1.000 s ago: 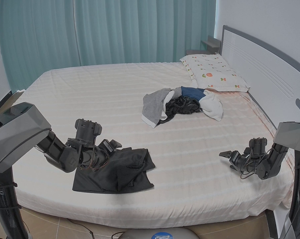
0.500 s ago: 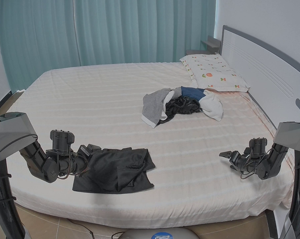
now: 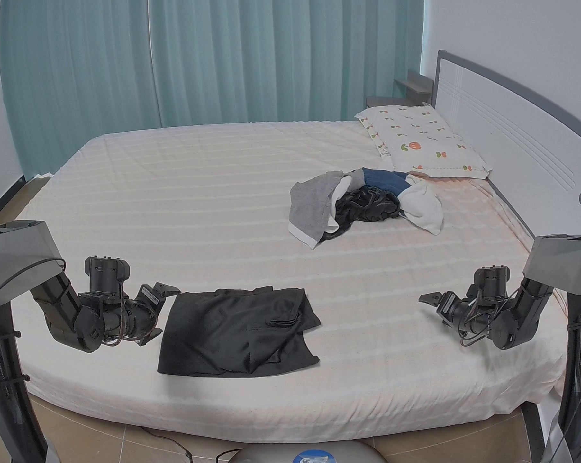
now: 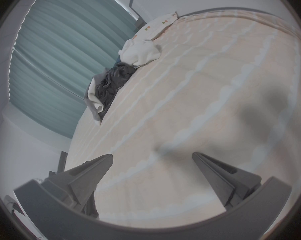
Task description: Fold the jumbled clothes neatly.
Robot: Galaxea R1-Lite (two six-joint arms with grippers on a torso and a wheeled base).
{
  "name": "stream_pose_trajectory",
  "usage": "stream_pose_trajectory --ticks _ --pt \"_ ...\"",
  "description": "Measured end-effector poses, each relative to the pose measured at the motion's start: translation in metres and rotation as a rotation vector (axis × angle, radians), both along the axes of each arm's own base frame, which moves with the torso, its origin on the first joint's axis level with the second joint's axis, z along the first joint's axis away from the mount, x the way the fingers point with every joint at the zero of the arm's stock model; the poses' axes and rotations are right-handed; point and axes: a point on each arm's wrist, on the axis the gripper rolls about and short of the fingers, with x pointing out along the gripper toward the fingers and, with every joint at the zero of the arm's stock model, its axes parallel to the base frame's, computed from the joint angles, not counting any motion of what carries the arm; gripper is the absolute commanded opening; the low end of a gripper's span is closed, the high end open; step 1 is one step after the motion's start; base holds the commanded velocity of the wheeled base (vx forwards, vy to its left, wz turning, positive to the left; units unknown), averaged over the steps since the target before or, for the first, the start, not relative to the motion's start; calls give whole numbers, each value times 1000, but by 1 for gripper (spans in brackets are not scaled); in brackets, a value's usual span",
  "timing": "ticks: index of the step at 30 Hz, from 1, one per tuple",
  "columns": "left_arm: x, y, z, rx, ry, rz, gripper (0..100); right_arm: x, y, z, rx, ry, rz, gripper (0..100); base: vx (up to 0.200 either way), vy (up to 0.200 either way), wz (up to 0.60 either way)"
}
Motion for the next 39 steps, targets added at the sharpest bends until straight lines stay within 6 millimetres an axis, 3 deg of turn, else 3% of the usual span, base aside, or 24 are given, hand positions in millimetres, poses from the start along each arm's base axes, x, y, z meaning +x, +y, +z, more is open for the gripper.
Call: stream_pose_trajectory --ticks 19,26,39 --pt "7 4 0 -29 -10 8 100 -19 134 26 -170 -132 190 100 0 200 0" --pt "7 4 0 -30 -11 8 100 -14 159 25 -315 -201 206 100 0 200 0" --pt "7 2 0 -24 -10 5 100 -16 174 10 -596 -233 234 100 0 0 0"
